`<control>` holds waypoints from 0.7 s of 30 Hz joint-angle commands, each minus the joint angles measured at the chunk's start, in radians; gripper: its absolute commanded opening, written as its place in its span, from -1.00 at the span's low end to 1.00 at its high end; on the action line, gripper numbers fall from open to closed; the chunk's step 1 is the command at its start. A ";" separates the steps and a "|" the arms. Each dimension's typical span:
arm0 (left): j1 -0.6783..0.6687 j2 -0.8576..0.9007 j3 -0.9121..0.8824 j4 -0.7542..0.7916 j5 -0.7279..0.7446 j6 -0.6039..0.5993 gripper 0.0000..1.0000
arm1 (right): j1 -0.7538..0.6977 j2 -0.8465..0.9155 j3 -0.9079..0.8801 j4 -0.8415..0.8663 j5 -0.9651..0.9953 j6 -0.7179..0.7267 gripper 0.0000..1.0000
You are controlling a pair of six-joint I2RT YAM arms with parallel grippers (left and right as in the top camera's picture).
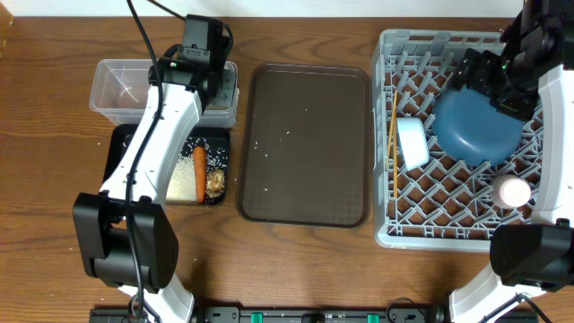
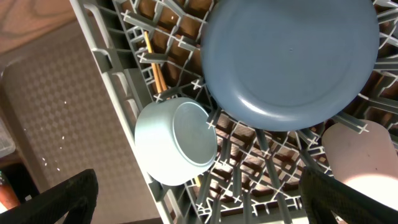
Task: Sort waste into correct bins and load items into the dishwasher rack
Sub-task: 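Carry the wrapper left and drop it into the clear plastic bin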
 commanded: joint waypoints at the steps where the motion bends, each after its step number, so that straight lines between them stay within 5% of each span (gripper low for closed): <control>1: 0.004 -0.039 0.010 -0.035 -0.008 -0.012 0.08 | -0.001 0.004 0.001 0.000 0.003 -0.004 0.98; 4: 0.004 -0.114 0.020 -0.072 -0.008 -0.013 0.39 | -0.001 0.004 0.001 0.000 0.002 -0.004 0.99; 8: 0.004 -0.251 0.021 -0.109 -0.008 -0.016 0.55 | -0.001 0.004 0.001 0.000 0.003 -0.004 0.99; 11: 0.005 -0.361 0.020 -0.154 -0.008 -0.016 0.96 | -0.001 0.004 0.001 0.000 0.003 -0.004 0.98; 21: 0.005 -0.621 0.020 -0.278 -0.008 -0.016 0.96 | -0.001 0.004 0.001 0.000 0.003 -0.004 0.99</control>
